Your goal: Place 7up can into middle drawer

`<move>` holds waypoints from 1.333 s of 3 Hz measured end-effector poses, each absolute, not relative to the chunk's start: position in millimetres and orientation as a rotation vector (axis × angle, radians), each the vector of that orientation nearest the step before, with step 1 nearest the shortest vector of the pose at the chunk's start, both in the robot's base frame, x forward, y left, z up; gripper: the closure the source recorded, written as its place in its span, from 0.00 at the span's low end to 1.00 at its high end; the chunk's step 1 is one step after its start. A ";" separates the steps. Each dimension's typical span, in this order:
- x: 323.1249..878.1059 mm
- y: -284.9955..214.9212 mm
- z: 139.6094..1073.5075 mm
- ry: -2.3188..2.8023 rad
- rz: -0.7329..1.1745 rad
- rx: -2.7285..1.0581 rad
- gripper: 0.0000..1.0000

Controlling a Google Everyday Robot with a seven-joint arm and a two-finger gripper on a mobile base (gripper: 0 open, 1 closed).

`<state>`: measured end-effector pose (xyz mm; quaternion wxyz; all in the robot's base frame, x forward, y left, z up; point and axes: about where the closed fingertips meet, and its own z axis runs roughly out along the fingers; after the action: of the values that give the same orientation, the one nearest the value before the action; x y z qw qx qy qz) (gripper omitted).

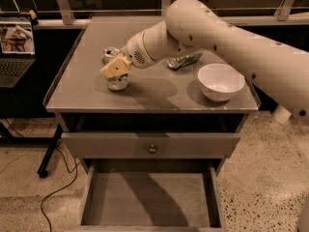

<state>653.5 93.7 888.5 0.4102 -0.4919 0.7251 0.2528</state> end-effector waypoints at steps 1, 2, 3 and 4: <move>653.5 93.7 888.6 1.826 0.637 -1.239 0.89; 649.7 95.0 895.0 1.800 0.631 -1.256 1.00; 633.7 86.7 915.2 1.751 0.625 -1.290 1.00; 602.6 67.8 931.6 1.737 0.624 -1.304 1.00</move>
Offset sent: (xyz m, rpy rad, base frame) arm -0.0067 -0.0019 0.0153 0.0015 -0.0492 0.0276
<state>602.6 67.8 931.6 0.4269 -0.5218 0.6950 0.2497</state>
